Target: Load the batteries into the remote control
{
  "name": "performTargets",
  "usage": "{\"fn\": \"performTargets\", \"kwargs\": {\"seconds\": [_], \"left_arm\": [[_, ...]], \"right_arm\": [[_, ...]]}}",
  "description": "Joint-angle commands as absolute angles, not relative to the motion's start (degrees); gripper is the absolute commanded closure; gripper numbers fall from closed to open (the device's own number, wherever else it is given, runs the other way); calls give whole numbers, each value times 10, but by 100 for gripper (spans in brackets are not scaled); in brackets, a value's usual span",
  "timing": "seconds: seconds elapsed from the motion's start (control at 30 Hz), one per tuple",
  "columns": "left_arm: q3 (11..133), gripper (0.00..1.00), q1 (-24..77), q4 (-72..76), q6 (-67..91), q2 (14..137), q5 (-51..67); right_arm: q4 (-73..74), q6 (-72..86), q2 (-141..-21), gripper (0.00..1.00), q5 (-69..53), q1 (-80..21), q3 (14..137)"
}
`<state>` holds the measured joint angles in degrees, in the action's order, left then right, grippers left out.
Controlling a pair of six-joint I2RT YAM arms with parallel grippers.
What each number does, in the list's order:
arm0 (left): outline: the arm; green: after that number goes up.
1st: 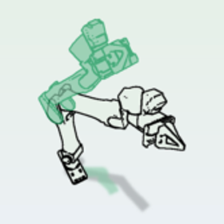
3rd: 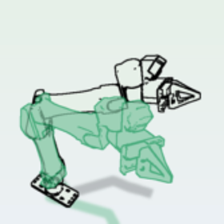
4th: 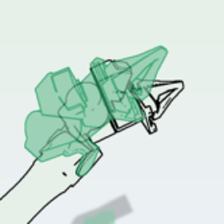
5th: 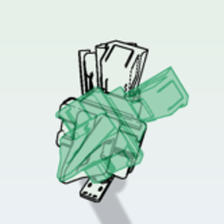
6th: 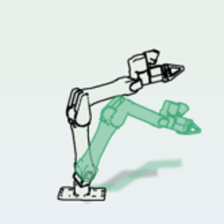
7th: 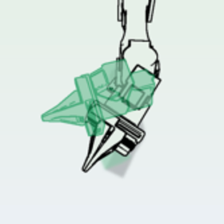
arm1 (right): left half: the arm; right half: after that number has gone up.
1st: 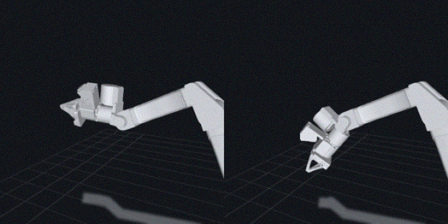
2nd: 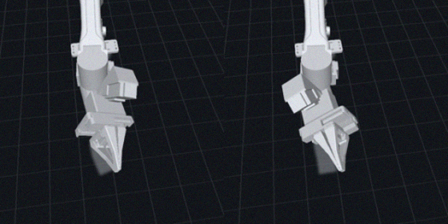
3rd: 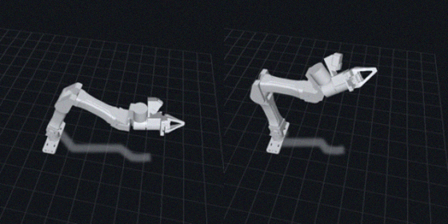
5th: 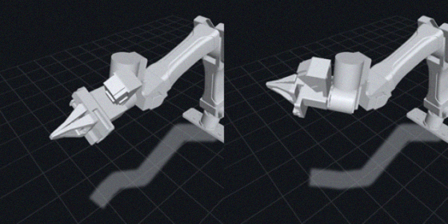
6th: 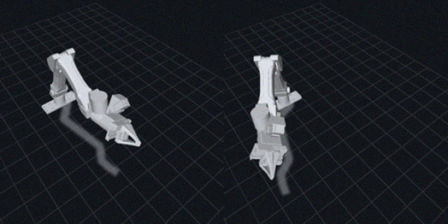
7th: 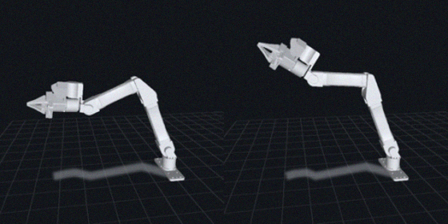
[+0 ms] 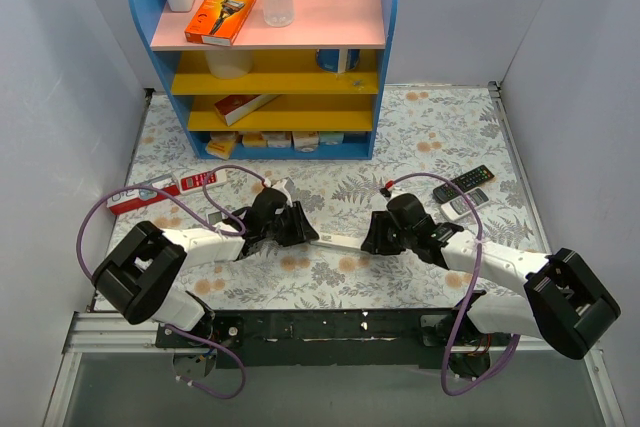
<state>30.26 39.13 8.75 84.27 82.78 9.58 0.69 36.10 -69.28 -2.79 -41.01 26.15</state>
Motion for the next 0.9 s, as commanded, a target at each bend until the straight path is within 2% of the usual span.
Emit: {"fn": "performTargets", "kwargs": {"seconds": [0.0, 0.43, 0.6, 0.87], "left_arm": [[286, 76, 396, 69, 840, 818, 96], [287, 78, 401, 66, 845, 824, 98], [287, 78, 402, 66, 847, 823, 98], [288, 78, 404, 68, 853, 821, 103]], "right_arm": [[126, 313, -699, 60, 55, -410, 286], [149, 296, -728, 59, 61, -415, 318], [159, 294, -740, 66, 66, -422, 325], [163, 290, -767, 72, 59, -433, 333]]}}
